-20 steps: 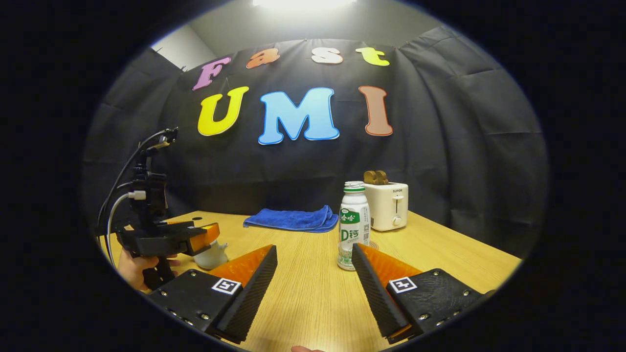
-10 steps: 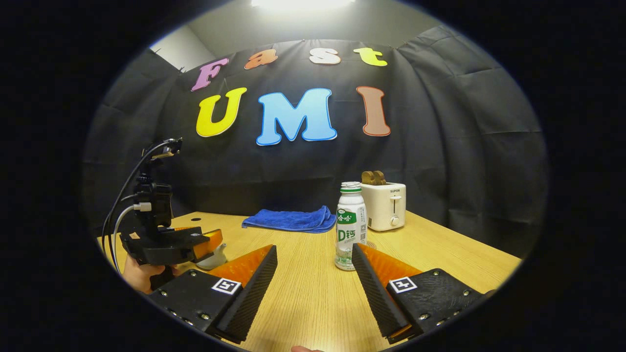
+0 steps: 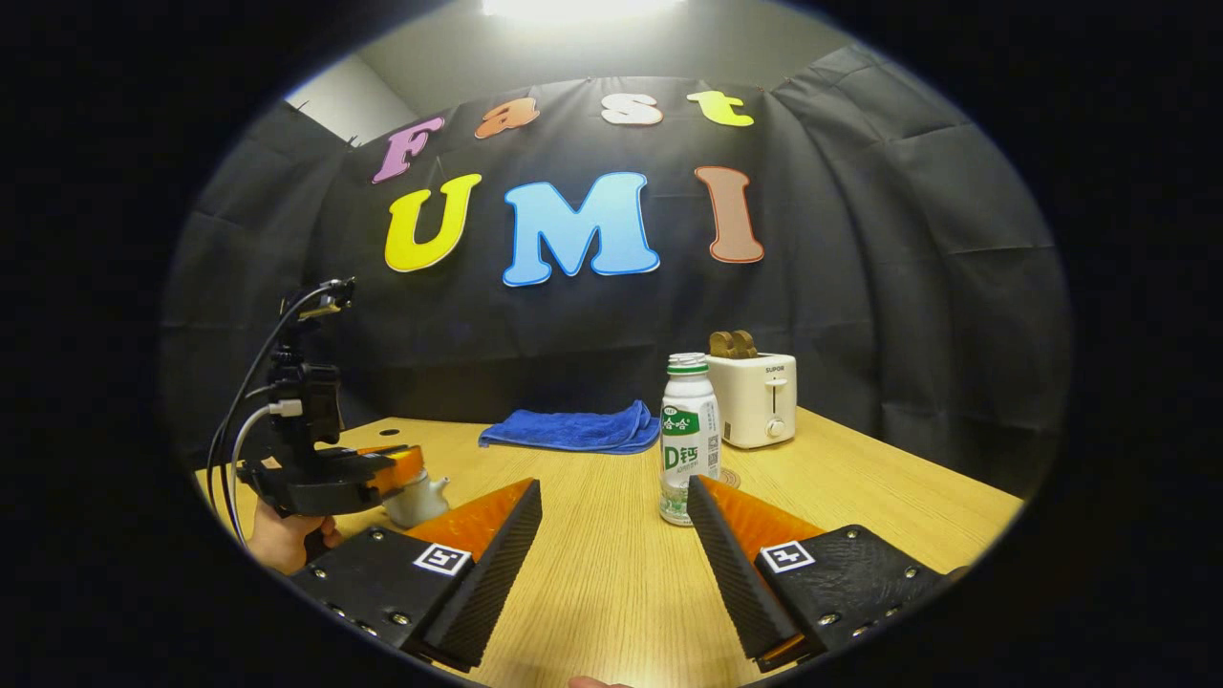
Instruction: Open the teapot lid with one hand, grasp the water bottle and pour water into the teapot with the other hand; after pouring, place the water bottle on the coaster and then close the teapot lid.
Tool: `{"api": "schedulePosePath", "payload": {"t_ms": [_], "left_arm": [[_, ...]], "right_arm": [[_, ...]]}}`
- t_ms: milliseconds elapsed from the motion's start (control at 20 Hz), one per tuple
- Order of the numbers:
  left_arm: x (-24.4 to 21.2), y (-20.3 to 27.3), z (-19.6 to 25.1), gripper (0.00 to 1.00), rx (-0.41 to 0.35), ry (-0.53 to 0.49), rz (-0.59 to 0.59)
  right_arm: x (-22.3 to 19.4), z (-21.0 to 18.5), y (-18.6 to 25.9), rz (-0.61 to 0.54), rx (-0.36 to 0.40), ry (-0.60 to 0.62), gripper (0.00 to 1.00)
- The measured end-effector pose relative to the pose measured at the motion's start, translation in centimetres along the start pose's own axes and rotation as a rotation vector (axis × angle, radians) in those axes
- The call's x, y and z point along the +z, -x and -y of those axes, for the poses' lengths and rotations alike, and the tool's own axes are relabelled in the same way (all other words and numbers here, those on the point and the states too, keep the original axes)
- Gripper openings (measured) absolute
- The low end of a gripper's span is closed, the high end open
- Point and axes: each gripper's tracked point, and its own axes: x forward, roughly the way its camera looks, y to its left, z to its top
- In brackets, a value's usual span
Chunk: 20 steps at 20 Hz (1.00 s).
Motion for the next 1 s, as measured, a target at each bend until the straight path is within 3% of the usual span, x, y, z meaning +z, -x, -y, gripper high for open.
{"api": "schedulePosePath", "payload": {"t_ms": [200, 250, 350, 400, 450, 550, 750, 800, 850, 950, 1000], "left_arm": [[0.8, 0.4, -0.5, 0.16, -0.018, 0.036, 0.025], [1.4, 0.6, -0.7, 0.12, -0.023, 0.052, 0.045], [2.6, 1.2, -0.7, 0.16, -0.033, 0.075, 0.088], [3.1, 1.6, -0.7, 0.12, -0.037, 0.082, 0.108], [3.6, 2.0, -0.6, 0.16, -0.042, 0.085, 0.123], [3.7, 2.3, -0.4, 0.12, -0.059, 0.096, 0.130], [3.8, 2.9, -0.4, 0.16, -0.078, 0.118, 0.137], [3.9, 2.9, -0.3, 0.12, -0.081, 0.113, 0.138], [3.9, 3.1, -0.3, 0.16, -0.071, 0.090, 0.136], [4.2, 3.3, -0.5, 0.12, -0.056, 0.048, 0.154], [4.8, 3.7, -0.2, 0.16, -0.058, 0.043, 0.170]], "right_arm": [[0.2, 0.2, -0.3, 0.008, 0.009, 0.018, 0.94], [0.3, 0.3, -0.5, 0.013, 0.013, 0.020, 0.94], [0.6, 0.8, -0.9, 0.021, 0.013, 0.030, 0.94], [0.9, 1.3, -1.2, 0.023, 0.007, 0.041, 0.94], [1.1, 1.7, -1.5, 0.030, 0.004, 0.055, 0.94], [2.0, 2.1, -2.3, 0.053, 0.035, 0.082, 0.94], [3.8, 6.0, -5.2, 0.082, -0.057, 0.152, 0.94], [3.9, 6.1, -6.0, 0.084, -0.061, 0.156, 0.94], [3.6, 5.8, -6.9, 0.083, -0.048, 0.161, 0.94], [2.5, 6.5, -8.9, 0.054, -0.071, 0.176, 0.94], [2.2, 6.6, -9.7, 0.043, -0.083, 0.181, 0.94]]}}
